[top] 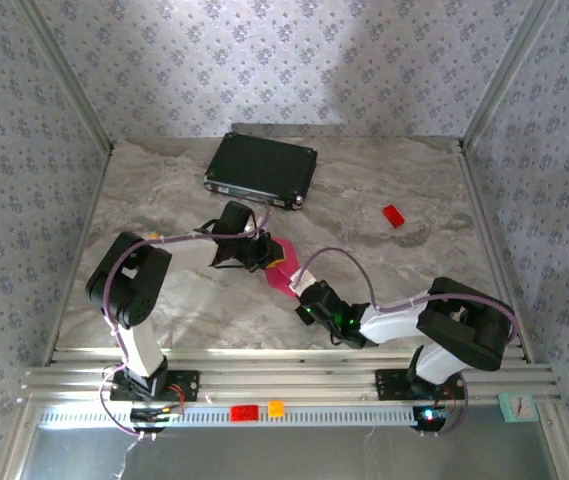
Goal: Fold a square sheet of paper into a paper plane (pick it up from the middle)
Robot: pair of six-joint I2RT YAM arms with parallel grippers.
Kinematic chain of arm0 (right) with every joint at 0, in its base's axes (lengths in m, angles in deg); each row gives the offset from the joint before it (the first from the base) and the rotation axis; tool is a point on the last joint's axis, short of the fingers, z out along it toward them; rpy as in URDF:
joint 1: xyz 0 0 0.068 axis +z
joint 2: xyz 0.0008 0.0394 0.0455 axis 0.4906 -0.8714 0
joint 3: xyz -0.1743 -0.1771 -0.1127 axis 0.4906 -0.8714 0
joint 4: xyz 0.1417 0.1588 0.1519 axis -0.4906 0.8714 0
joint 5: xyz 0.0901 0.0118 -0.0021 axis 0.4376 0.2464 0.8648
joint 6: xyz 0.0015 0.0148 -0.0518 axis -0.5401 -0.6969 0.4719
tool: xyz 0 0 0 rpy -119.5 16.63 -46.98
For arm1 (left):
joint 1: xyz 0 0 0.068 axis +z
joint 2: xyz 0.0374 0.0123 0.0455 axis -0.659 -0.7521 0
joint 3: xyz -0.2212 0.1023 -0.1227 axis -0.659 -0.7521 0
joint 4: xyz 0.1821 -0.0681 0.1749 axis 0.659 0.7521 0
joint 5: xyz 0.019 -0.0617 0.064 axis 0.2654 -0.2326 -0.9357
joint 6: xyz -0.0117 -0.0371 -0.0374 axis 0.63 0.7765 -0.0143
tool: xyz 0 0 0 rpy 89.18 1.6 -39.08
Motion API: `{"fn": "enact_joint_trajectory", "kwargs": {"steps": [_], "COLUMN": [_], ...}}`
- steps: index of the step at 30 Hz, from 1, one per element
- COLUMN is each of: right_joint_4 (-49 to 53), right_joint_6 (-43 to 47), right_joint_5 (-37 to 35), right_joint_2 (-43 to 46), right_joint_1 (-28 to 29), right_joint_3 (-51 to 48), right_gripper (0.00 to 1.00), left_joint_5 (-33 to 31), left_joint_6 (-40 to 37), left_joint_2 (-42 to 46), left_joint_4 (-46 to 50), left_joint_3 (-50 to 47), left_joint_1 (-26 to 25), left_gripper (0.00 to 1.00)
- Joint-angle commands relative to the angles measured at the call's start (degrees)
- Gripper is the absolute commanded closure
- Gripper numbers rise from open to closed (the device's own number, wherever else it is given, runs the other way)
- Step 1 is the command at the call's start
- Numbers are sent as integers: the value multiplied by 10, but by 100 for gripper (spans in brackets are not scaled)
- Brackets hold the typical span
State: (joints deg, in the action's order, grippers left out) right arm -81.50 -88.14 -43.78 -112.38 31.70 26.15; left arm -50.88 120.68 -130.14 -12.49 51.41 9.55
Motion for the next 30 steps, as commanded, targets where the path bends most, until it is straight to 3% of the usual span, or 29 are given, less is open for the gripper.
{"fn": "enact_joint_trajectory", "kwargs": {"steps": [1, 6, 11, 18, 26, 30], "right_joint_4": [2, 6, -17, -57, -66, -70], "right_joint_6": [-25, -67, -123, -188, -209, -240], "right_joint_5": [16, 54, 127, 232, 274, 310], "right_joint_2": [6, -1, -9, -12, -26, -43], "right_joint_1": [-6, -19, -56, -113, -138, -151], "right_joint_3": [-6, -8, -19, -33, -31, -29], "right_gripper": [97, 99, 100, 100, 100, 100], "left_joint_5": [7, -31, -79, -92, -75, -66], "left_joint_6": [-10, -17, -21, -30, -21, -23], "left_joint_2": [-2, 26, 79, 120, 113, 113], "left_joint_4": [13, 44, 75, 89, 72, 66], "left_joint_3": [17, 16, -8, -34, -39, -37], "left_joint_1": [-5, 2, 27, 46, 46, 45], "left_gripper": [79, 43, 27, 25, 26, 31]}}
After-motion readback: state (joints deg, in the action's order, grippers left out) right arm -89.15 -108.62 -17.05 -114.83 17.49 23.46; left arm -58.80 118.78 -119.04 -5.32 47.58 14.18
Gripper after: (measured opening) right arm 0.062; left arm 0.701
